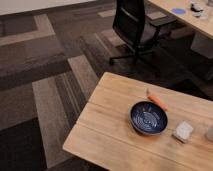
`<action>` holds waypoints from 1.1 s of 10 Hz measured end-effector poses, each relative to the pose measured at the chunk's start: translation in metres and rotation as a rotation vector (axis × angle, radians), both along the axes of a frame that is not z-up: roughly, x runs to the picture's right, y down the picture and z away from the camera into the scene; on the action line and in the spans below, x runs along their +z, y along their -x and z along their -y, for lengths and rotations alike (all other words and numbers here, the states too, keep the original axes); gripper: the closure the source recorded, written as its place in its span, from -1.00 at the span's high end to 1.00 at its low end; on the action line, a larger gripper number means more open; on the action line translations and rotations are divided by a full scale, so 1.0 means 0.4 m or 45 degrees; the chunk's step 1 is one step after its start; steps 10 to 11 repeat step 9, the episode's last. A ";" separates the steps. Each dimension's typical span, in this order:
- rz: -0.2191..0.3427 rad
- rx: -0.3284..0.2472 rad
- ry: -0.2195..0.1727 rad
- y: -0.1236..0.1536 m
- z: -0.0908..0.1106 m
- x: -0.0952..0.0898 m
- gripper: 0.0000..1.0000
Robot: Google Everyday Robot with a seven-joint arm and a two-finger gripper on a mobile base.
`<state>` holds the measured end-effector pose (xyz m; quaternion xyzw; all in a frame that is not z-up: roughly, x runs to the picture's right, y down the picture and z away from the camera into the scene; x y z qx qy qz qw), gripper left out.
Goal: Place the eraser in the ceramic cup
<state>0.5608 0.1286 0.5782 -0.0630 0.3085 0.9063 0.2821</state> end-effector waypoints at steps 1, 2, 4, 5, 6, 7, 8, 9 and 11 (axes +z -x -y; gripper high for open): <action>-0.011 0.027 0.020 -0.010 -0.019 0.001 -1.00; -0.013 0.032 0.024 -0.011 -0.023 0.002 -0.99; -0.014 0.033 0.025 -0.012 -0.024 0.002 -0.39; -0.015 0.033 0.024 -0.012 -0.024 0.002 0.01; -0.015 0.034 0.024 -0.013 -0.024 0.001 0.43; -0.015 0.034 0.024 -0.013 -0.024 0.001 0.58; -0.015 0.034 0.025 -0.013 -0.025 0.001 0.60; -0.016 0.034 0.024 -0.013 -0.024 0.001 0.60; -0.016 0.034 0.024 -0.013 -0.024 0.001 0.60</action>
